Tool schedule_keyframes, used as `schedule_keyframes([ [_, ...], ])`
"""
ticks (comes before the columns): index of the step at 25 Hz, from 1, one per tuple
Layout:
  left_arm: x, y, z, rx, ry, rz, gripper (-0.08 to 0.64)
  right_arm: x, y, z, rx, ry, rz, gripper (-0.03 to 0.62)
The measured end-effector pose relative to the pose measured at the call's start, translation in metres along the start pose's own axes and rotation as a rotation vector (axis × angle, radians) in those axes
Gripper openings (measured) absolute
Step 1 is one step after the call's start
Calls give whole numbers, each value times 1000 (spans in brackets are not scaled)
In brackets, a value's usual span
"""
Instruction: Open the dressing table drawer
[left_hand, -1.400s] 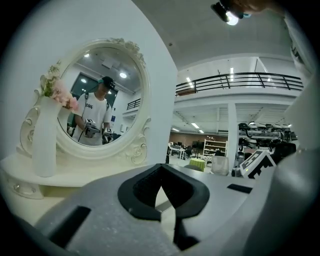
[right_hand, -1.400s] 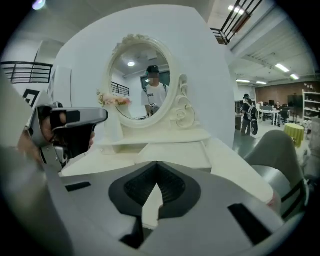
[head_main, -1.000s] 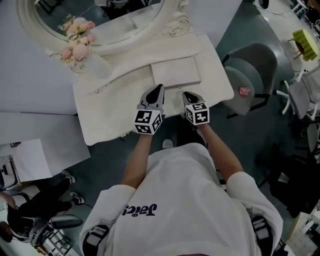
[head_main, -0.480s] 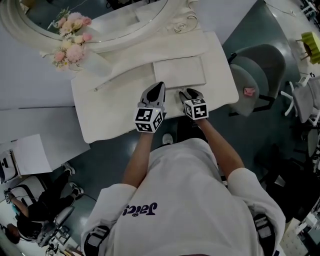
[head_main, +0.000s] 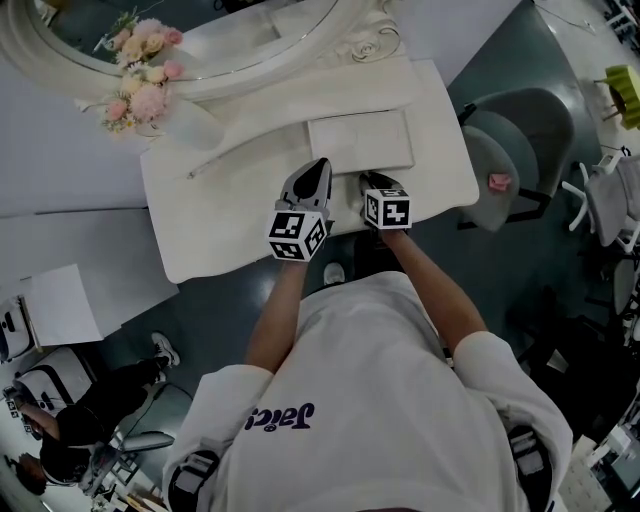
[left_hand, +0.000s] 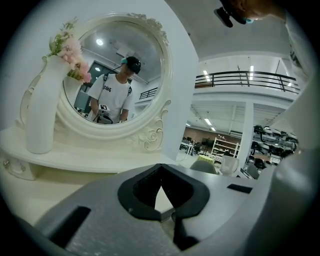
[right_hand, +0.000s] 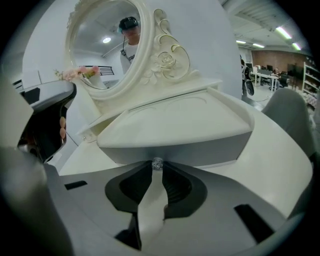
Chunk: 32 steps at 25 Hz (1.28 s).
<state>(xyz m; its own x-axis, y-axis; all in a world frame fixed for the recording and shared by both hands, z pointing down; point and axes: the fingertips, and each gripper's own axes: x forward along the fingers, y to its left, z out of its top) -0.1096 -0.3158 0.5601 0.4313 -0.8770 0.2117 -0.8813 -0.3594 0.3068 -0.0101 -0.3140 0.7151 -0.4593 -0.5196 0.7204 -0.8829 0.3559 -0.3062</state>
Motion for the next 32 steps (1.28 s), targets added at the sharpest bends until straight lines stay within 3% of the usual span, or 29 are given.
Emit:
schedule_keyframes([
  [13,-17,-7,-7,-7,7,-10,14,-3,0,-4,63,-16,-95,68],
  [32,-45,-27,-18,4,10,-26,15,-25,6,-32,72,-30,-114,69],
])
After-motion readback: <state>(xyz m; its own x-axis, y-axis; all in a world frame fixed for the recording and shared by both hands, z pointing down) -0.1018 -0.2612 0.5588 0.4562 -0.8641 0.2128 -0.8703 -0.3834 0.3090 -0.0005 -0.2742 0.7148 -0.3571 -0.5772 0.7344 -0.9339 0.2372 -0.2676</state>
